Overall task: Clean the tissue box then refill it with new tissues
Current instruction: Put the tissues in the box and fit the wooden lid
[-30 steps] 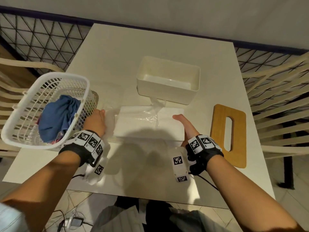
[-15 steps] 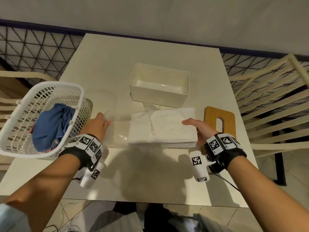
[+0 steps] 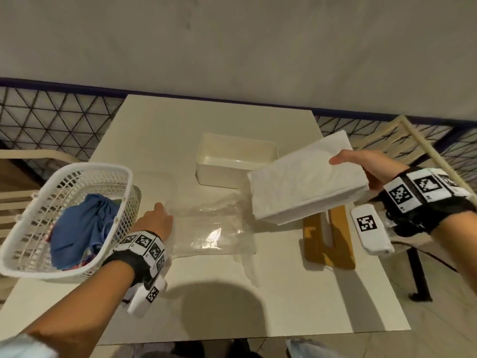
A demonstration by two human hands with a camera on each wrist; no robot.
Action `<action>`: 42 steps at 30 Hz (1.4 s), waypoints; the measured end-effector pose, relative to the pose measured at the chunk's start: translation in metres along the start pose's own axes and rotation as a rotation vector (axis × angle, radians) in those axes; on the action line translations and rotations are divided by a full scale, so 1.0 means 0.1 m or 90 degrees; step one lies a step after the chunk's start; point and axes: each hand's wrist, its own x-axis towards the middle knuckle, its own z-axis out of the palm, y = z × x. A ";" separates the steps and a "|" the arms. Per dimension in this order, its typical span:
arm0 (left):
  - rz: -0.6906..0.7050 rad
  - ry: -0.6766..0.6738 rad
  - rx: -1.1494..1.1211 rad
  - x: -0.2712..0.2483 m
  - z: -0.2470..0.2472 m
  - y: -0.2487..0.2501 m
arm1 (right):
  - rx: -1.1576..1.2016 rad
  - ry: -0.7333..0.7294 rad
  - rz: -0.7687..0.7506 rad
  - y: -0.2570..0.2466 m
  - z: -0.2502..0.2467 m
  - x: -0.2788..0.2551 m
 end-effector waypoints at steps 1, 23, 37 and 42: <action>-0.007 -0.014 -0.001 0.00 -0.03 0.00 | -0.009 0.011 -0.009 -0.09 -0.03 -0.06; 0.136 -0.396 -0.991 0.07 -1.26 0.64 | 0.297 -0.178 -0.264 -1.62 0.25 -0.68; 0.221 -0.364 -0.781 0.55 -1.51 1.17 | 0.379 -0.075 -0.011 -0.66 0.64 0.51; 0.092 -0.304 -0.765 0.86 -1.28 1.23 | 0.339 -0.080 0.033 -0.78 0.85 0.94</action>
